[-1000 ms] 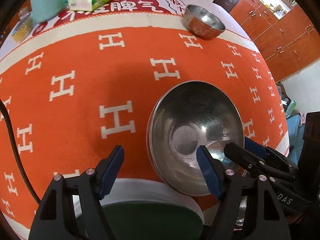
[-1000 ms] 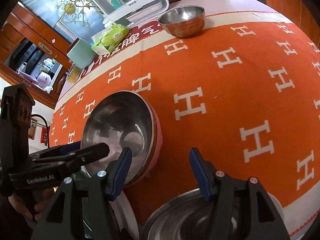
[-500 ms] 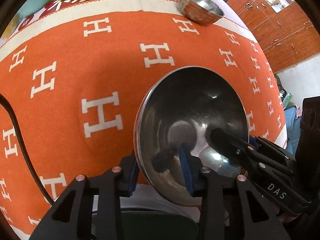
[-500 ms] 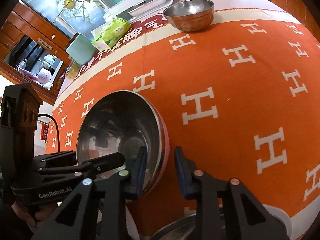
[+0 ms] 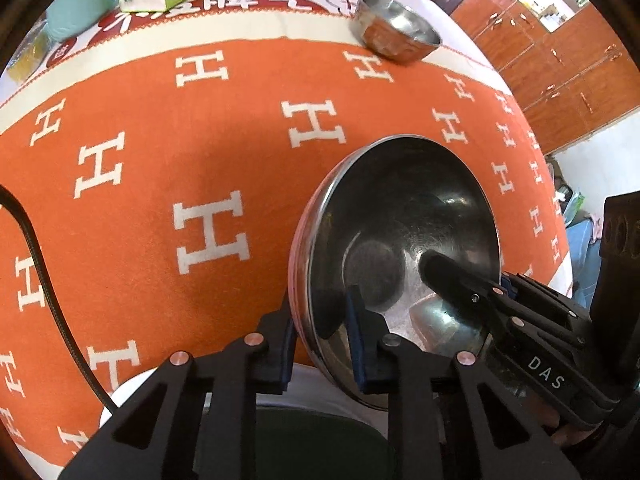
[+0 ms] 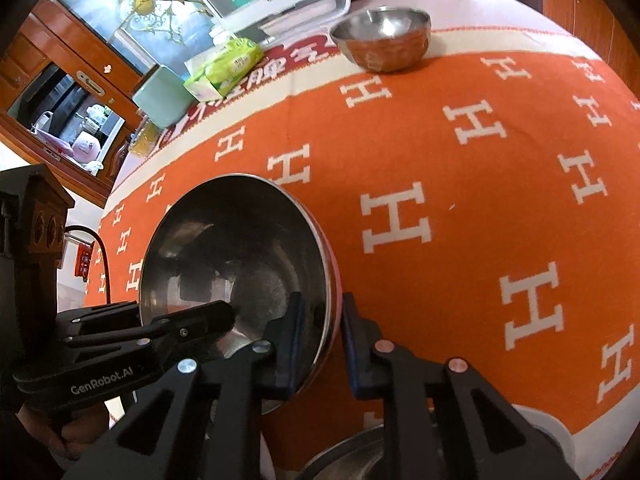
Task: Organize plates and bowls
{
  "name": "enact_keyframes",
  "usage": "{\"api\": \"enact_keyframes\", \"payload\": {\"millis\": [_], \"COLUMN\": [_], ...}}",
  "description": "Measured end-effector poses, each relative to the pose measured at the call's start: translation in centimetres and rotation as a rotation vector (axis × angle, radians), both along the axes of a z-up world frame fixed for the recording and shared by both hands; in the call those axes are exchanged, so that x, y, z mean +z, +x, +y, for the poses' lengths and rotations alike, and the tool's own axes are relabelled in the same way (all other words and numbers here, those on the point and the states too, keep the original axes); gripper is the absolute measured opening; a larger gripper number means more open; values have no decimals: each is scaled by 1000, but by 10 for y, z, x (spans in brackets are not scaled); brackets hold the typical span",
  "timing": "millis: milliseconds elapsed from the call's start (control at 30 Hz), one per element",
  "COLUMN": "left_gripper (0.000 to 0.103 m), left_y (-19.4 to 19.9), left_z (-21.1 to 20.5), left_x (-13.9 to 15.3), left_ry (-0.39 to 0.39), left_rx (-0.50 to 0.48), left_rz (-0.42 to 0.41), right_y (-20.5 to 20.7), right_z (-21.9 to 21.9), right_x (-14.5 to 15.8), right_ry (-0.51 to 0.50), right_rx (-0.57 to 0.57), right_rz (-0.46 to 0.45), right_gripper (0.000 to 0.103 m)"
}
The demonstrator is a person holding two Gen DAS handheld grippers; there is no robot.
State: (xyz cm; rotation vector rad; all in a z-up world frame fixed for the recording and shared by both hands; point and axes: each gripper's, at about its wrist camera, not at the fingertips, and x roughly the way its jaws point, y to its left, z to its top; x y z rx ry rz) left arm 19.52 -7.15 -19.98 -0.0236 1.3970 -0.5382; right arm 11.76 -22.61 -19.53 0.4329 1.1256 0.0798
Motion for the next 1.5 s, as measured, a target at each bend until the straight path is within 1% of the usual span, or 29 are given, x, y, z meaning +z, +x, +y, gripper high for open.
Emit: {"api": "enact_keyframes", "payload": {"millis": [133,333,467,633,867,1133,1300,1500], "left_gripper": [21,21,21,21,21,21,21,21], "left_y": [-7,-23,-36,-52,-80,-116,-135,-150], "left_z": [2,10,16,19,17,5,-7,-24], "left_x": [12,39,55,68,86,88,86,77], "left_ry": [-30,-123,-170,-199,-243,-277,-280,-280], "left_rx": [14,57,78,97,102,93,94,80], "left_rz": [-24,-74,-108,-144,-189,-184,-177,-141], "right_y": [-8,-22,-36,-53,-81,-117,-133,-151], "right_z": [0,2,5,8,5,-10,-19,-31], "right_x": [13,37,55,71,88,95,93,87], "right_ry": [-20,-55,-81,-118,-147,-173,-184,-213], "right_rx": [4,11,25,52,58,55,61,67], "right_rz": [-45,-119,-177,-224,-288,-309,-300,-267], "right_gripper": [17,17,17,18,19,19,19,20]}}
